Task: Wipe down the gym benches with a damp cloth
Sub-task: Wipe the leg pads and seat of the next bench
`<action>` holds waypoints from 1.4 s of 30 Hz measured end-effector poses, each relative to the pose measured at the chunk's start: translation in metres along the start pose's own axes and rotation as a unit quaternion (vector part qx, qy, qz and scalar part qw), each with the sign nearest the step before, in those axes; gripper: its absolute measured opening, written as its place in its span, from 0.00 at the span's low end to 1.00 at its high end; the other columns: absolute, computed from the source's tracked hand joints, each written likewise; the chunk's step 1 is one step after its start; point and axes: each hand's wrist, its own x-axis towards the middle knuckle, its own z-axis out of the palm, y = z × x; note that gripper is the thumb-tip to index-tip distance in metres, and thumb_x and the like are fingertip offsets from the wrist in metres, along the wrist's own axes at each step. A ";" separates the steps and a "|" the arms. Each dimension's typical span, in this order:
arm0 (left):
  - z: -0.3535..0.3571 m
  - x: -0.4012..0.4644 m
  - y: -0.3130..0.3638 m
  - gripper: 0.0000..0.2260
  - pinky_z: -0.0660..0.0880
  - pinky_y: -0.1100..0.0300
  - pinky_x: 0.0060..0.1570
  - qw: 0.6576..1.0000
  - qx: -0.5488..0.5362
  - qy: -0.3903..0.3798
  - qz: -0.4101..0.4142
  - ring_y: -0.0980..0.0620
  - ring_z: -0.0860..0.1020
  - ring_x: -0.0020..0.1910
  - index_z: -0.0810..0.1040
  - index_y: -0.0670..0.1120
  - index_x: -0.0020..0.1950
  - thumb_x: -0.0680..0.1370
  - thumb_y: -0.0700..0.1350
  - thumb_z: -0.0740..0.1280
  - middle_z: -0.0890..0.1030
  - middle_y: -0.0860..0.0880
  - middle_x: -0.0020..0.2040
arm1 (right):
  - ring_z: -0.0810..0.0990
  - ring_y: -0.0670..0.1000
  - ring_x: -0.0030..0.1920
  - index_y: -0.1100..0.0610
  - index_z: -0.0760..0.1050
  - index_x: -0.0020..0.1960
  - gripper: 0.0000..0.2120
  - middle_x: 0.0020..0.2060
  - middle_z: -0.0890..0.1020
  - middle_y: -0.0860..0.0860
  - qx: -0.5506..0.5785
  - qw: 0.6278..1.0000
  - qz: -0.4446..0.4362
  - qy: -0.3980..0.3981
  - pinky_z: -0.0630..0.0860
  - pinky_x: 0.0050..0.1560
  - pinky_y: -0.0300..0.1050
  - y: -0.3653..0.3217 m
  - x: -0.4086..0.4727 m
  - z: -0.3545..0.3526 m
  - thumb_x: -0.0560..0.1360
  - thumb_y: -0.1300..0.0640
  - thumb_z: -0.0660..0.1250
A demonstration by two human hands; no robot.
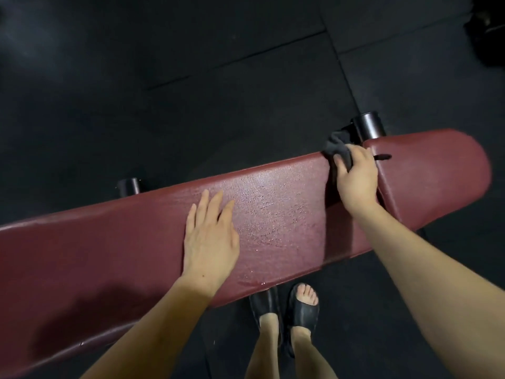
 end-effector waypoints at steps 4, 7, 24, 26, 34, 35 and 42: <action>0.000 0.015 0.010 0.24 0.52 0.45 0.81 1.000 0.000 0.005 0.018 0.46 0.52 0.83 0.67 0.48 0.79 0.82 0.46 0.56 0.62 0.47 0.81 | 0.79 0.61 0.61 0.59 0.82 0.60 0.11 0.58 0.82 0.57 0.029 0.998 0.046 0.026 0.71 0.68 0.52 -0.055 -0.022 0.022 0.79 0.59 0.69; -0.004 0.022 0.007 0.23 0.54 0.45 0.80 0.999 -0.002 0.020 0.037 0.45 0.56 0.82 0.70 0.47 0.76 0.80 0.44 0.60 0.66 0.46 0.79 | 0.78 0.58 0.61 0.58 0.82 0.58 0.10 0.58 0.82 0.56 0.070 0.991 -0.104 -0.052 0.72 0.68 0.51 -0.111 -0.060 0.045 0.78 0.59 0.70; 0.029 0.029 0.068 0.22 0.55 0.43 0.80 0.996 0.021 0.017 0.084 0.45 0.57 0.81 0.71 0.46 0.76 0.81 0.44 0.59 0.67 0.46 0.79 | 0.78 0.54 0.62 0.60 0.79 0.63 0.12 0.60 0.82 0.55 0.062 0.998 0.003 0.002 0.71 0.69 0.46 0.039 -0.023 -0.016 0.81 0.59 0.67; 0.031 0.026 0.080 0.22 0.55 0.43 0.80 0.996 0.021 0.015 0.087 0.45 0.57 0.82 0.72 0.46 0.76 0.81 0.44 0.59 0.67 0.46 0.79 | 0.77 0.56 0.69 0.61 0.79 0.67 0.15 0.66 0.81 0.56 0.055 0.998 0.029 -0.002 0.68 0.75 0.45 0.056 -0.060 -0.026 0.82 0.57 0.68; 0.035 0.010 0.118 0.24 0.53 0.42 0.80 0.997 0.045 -0.009 0.062 0.45 0.54 0.82 0.69 0.49 0.78 0.81 0.45 0.59 0.65 0.48 0.80 | 0.77 0.58 0.69 0.61 0.80 0.66 0.16 0.67 0.80 0.58 0.022 0.999 -0.008 -0.043 0.65 0.76 0.41 0.082 -0.056 -0.040 0.80 0.58 0.72; 0.035 0.008 0.121 0.25 0.53 0.42 0.80 0.997 0.054 -0.009 0.055 0.45 0.54 0.82 0.68 0.49 0.78 0.81 0.46 0.59 0.65 0.48 0.80 | 0.78 0.57 0.67 0.60 0.80 0.65 0.15 0.66 0.81 0.57 0.029 0.998 -0.025 -0.042 0.69 0.75 0.46 0.076 -0.032 -0.033 0.80 0.57 0.71; 0.035 0.002 0.145 0.24 0.53 0.43 0.80 0.997 0.071 -0.005 0.025 0.45 0.53 0.83 0.70 0.49 0.78 0.81 0.46 0.59 0.64 0.49 0.81 | 0.79 0.60 0.66 0.63 0.81 0.65 0.16 0.63 0.82 0.59 0.056 0.995 -0.060 -0.050 0.69 0.74 0.49 0.075 -0.014 -0.030 0.79 0.60 0.73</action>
